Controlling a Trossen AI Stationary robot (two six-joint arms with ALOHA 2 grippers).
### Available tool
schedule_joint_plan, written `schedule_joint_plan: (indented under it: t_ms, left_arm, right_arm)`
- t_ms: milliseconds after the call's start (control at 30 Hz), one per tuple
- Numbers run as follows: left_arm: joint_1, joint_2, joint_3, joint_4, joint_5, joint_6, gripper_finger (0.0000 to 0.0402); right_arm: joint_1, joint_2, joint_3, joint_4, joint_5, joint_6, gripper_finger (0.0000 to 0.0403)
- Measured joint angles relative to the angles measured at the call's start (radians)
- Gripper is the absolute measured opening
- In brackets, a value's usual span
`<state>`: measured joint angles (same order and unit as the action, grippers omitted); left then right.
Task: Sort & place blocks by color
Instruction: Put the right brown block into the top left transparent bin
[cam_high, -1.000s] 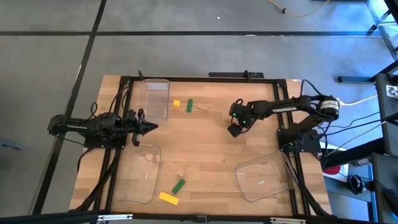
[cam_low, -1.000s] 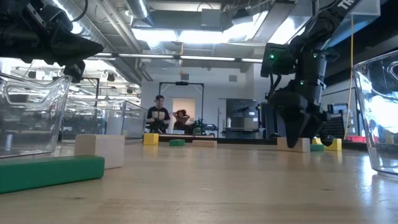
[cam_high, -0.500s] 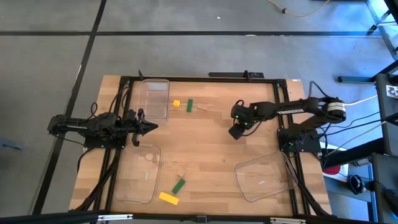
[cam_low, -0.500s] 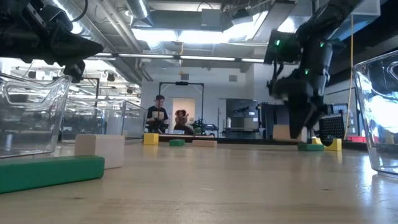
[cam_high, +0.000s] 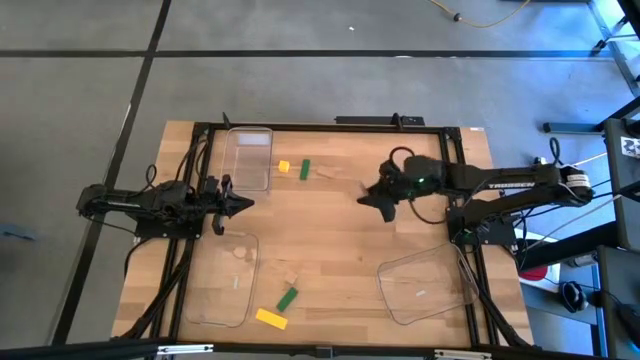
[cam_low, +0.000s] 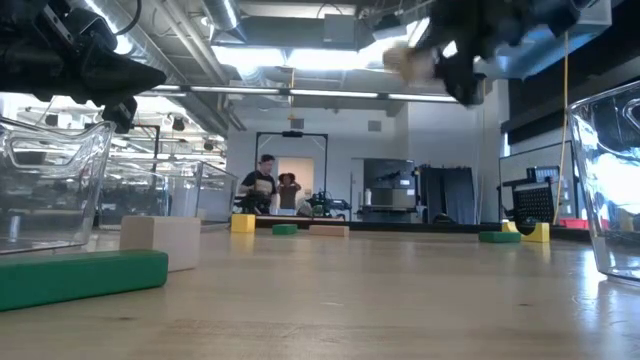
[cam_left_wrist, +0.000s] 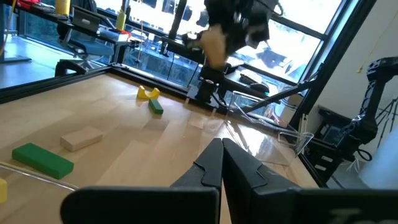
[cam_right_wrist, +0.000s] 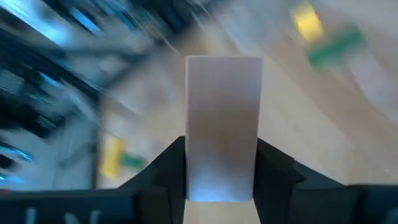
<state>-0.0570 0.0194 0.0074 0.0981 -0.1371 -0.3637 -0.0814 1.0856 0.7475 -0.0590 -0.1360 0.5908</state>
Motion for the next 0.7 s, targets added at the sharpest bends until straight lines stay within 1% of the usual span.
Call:
schedule_joint_plan:
  t_ms: [100, 167, 367, 500, 567, 633, 700]
  left_arm:
    - [0.0, 0.0, 0.0, 0.0, 0.0, 0.0, 0.0]
    - [0.0, 0.0, 0.0, 0.0, 0.0, 0.0, 0.0]
    - [0.0, 0.0, 0.0, 0.0, 0.0, 0.0, 0.0]
    - [0.0, 0.0, 0.0, 0.003, -0.006, 0.01, 0.0]
    - [0.0, 0.0, 0.0, 0.034, -0.028, 0.002, 0.0]
    - [0.0, 0.0, 0.0, 0.084, -0.034, -0.056, 0.0]
    - [0.0, 0.0, 0.0, 0.132, -0.035, -0.072, 0.0]
  right_arm:
    - [0.0, -0.008, 0.0, 0.136, -0.043, -0.004, 0.013]
    - [0.0, -0.008, 0.0, 0.175, -0.05, -0.005, 0.013]
    - [0.0, -0.008, 0.0, 0.171, -0.055, 0.004, 0.013]
    - [0.0, -0.008, 0.0, 0.173, -0.11, 0.007, 0.013]
    - [0.0, -0.008, 0.0, 0.175, -0.126, 0.007, 0.013]
    - [0.0, -0.008, 0.0, 0.175, -0.128, 0.007, 0.013]
    - [0.0, -0.008, 0.0, 0.175, -0.125, 0.005, 0.013]
